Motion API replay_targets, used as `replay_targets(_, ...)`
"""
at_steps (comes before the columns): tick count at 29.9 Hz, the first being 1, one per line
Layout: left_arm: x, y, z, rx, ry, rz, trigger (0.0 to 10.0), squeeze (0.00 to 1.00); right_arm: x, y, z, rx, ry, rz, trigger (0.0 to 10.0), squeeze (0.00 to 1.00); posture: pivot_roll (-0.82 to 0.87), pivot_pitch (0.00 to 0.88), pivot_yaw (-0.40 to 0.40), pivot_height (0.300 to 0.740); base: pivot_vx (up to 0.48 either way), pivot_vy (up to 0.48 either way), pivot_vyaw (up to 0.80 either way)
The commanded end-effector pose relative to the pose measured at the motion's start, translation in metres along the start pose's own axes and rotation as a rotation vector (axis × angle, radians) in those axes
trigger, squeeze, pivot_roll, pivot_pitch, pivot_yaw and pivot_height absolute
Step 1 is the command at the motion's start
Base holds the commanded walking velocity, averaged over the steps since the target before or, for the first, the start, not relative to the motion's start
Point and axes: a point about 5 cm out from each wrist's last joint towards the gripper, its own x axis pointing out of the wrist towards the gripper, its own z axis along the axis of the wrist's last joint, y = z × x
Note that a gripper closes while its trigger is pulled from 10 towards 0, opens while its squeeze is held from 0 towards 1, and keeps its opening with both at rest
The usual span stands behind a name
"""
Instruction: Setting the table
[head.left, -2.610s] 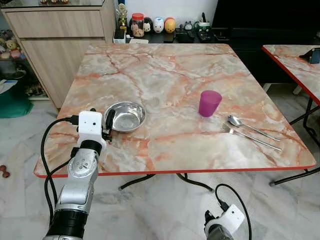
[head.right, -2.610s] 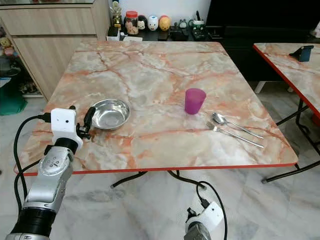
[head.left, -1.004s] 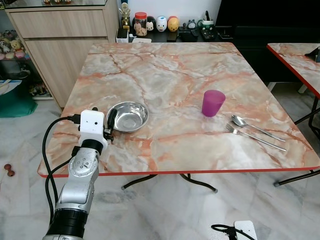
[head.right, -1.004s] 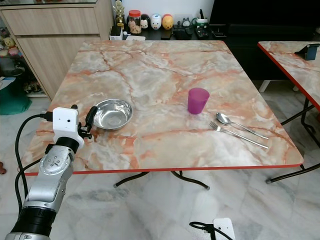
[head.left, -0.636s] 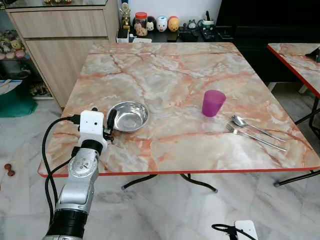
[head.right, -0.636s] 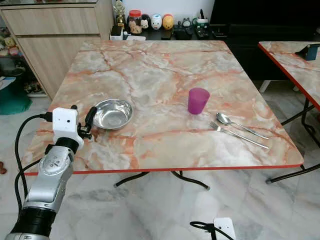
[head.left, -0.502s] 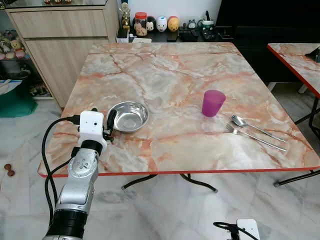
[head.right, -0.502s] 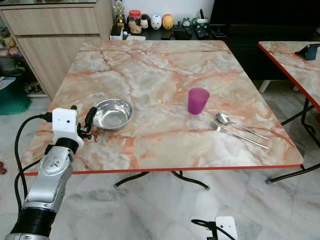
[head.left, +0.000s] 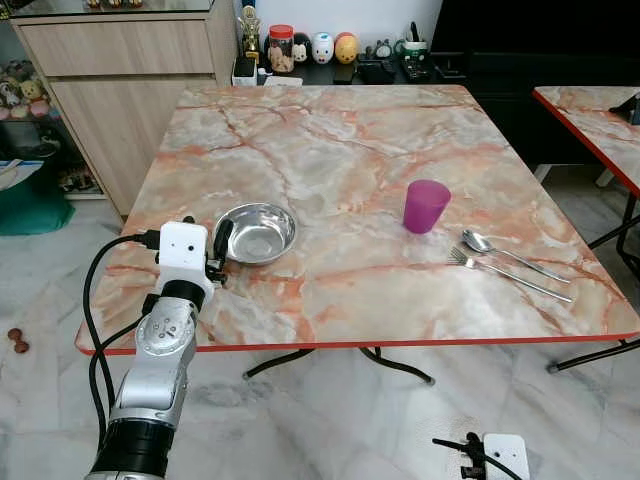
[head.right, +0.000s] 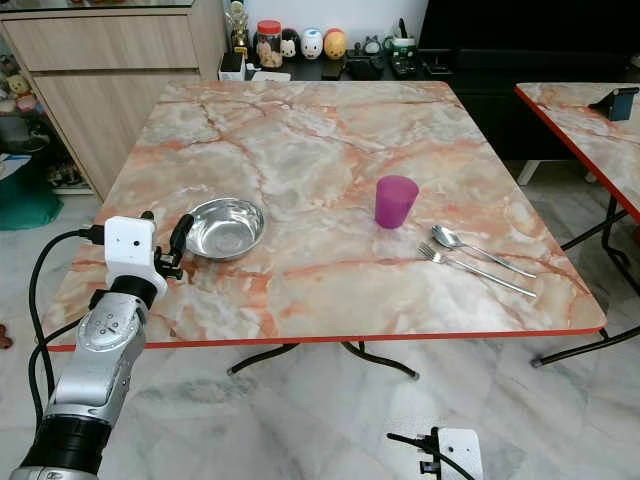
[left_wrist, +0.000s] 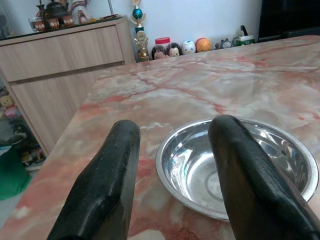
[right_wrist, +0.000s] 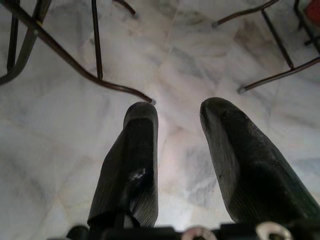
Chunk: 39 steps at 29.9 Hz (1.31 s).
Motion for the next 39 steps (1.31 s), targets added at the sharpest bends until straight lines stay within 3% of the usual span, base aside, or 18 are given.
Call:
replay_targets(1,-0.002,0.0,0.001,0.005,-0.004,-0.002,10.0,0.0,-0.002,-0.002,0.0,-0.019,-0.019,-0.006,10.0,0.0,-0.02,0.0,-0.038,0.74,0.0,0.0,0.0)
replay_targets(2,-0.002,0.0,0.002,0.005,-0.005,-0.001,10.0,0.0,-0.002,-0.002,0.001,-0.029,-0.025,-0.009,10.0,0.0,-0.02,0.0,-0.038,0.74,0.0,0.0,0.0)
replay_targets(4,-0.002,0.0,0.001,0.005,-0.005,0.0,10.0,0.0,-0.008,0.01,0.017,0.073,-0.132,0.005,10.0,0.0,-0.03,0.0,-0.039,0.74,0.0,0.0,0.0)
replay_targets(6,-0.002,0.0,0.002,0.004,-0.006,0.0,10.0,0.0,-0.012,0.003,0.037,0.06,-0.245,-0.019,10.0,0.0,-0.03,0.0,-0.039,0.74,0.0,0.0,0.0)
replay_targets(15,-0.001,0.0,0.002,0.004,-0.008,-0.003,10.0,0.0,-0.014,-0.003,0.068,0.017,-0.404,-0.09,10.0,0.0,-0.03,0.0,-0.036,0.74,0.0,0.0,0.0)
replay_targets(21,0.0,0.0,0.001,0.006,-0.006,-0.003,10.0,0.0,-0.014,-0.005,0.079,0.02,-0.414,-0.098,10.0,0.0,-0.03,0.0,-0.035,0.74,0.0,0.0,0.0)
replay_targets(28,-0.001,0.0,0.002,0.006,-0.007,0.0,10.0,0.0,-0.017,-0.005,0.052,0.052,-0.267,-0.111,10.0,0.0,-0.02,0.0,-0.04,0.74,0.0,0.0,0.0)
replay_targets(33,0.0,-0.001,0.002,0.007,-0.008,-0.004,10.0,0.0,-0.025,-0.011,-0.005,0.043,0.055,-0.181,10.0,0.0,-0.02,0.0,-0.04,0.74,0.0,0.0,0.0)
replay_targets(39,0.001,-0.001,0.002,0.005,-0.008,-0.002,10.0,0.0,-0.026,-0.018,-0.027,0.05,0.201,-0.199,10.0,0.0,-0.02,0.0,-0.04,0.74,0.0,0.0,0.0)
